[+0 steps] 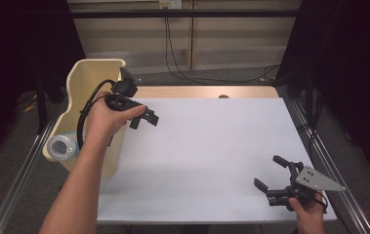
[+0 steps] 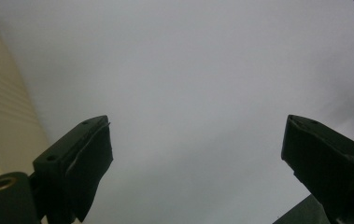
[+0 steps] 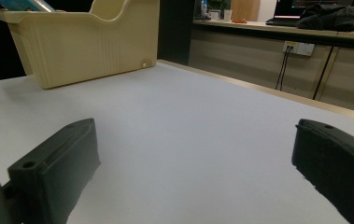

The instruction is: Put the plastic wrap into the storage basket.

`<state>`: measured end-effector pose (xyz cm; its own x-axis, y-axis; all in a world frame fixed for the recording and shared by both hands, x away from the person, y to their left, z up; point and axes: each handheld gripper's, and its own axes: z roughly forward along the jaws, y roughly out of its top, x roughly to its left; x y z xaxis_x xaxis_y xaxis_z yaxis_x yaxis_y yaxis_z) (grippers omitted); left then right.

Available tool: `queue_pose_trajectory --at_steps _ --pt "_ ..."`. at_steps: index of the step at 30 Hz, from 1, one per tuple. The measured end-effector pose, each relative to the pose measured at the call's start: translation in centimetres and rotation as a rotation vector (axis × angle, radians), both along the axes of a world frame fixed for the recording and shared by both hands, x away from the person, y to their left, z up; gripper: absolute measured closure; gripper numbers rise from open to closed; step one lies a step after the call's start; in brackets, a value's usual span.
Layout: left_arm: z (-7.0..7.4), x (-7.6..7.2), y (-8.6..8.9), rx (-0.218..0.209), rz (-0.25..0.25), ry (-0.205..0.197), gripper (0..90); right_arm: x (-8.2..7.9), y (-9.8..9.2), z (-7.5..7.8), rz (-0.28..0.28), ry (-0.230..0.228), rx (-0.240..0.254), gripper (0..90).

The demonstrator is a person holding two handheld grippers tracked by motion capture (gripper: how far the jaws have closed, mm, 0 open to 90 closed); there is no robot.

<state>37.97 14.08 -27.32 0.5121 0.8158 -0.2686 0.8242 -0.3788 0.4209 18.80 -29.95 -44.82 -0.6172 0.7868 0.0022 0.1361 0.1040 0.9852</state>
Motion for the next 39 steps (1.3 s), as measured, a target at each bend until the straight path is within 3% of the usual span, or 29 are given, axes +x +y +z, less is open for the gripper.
queue_pose_trajectory --at_steps 13,34,39 --pt "-1.6 -0.7 -0.9 -0.022 -0.041 0.013 6.7 0.0 0.1 0.0 0.002 0.002 -0.001 0.5" --pt "-4.2 -2.1 -0.4 -0.081 -0.065 -0.026 4.5 0.1 0.2 -0.1 0.011 0.008 -0.004 0.5" --pt "-5.0 -2.5 -0.5 -0.054 -0.081 -0.023 4.4 0.1 0.3 -0.1 0.014 0.008 -0.007 0.5"
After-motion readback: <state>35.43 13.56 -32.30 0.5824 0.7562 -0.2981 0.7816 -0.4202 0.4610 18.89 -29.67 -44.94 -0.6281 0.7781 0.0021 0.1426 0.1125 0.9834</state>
